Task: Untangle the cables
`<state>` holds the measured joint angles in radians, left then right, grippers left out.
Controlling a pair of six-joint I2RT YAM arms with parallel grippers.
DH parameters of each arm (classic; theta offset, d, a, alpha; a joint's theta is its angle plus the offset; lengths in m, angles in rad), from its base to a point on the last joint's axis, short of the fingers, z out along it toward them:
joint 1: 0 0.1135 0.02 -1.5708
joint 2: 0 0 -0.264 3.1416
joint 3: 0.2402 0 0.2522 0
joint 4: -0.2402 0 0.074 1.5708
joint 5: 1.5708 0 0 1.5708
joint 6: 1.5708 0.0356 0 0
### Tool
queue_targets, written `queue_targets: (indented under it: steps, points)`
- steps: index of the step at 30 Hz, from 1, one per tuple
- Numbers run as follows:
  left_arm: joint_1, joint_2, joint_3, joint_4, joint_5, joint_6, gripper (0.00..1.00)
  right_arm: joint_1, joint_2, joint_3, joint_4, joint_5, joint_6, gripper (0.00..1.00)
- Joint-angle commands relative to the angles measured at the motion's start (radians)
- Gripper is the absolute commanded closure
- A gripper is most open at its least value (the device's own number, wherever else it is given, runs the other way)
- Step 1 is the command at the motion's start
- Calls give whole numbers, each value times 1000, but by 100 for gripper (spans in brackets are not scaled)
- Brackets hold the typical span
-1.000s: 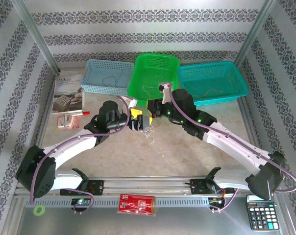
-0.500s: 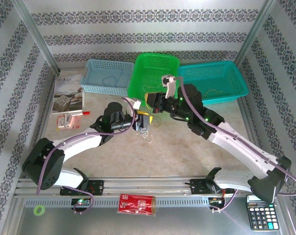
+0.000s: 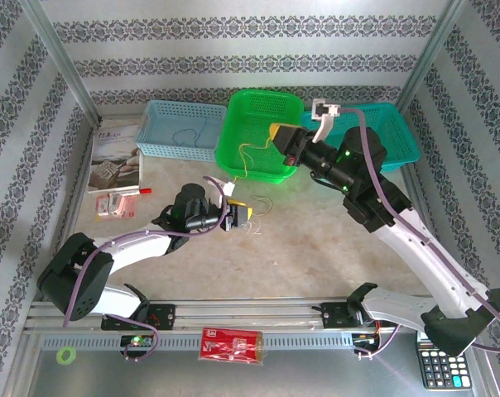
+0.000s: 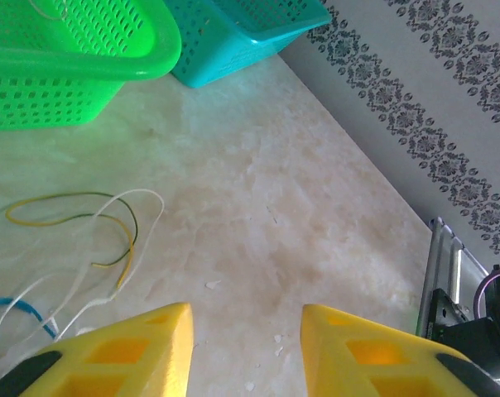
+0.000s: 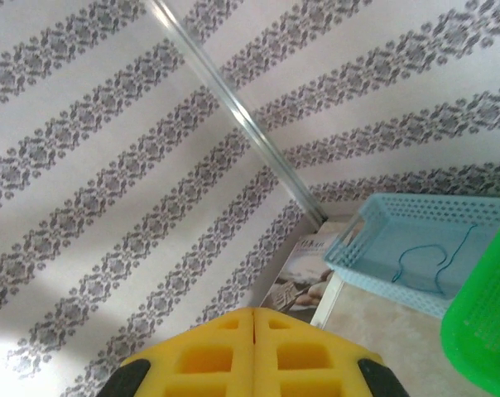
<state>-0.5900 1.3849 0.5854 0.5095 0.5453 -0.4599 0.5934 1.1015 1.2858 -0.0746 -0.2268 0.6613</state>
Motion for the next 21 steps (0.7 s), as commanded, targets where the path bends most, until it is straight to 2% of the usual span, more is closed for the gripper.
queue_targets:
  steps: [1,7,13,21]
  points:
    - [-13,-37,-11,52,-1,-20,57,-48,-21,26,14,-7,19,100]
    - [-13,-89,4,7,3,-29,36,-180,-42,-41,-3,63,8,100]
    - [-13,-129,43,-63,-2,-37,1,-342,0,-93,13,102,6,100]
    - [-13,-130,98,-103,-40,-61,0,-515,175,-84,73,225,-14,100]
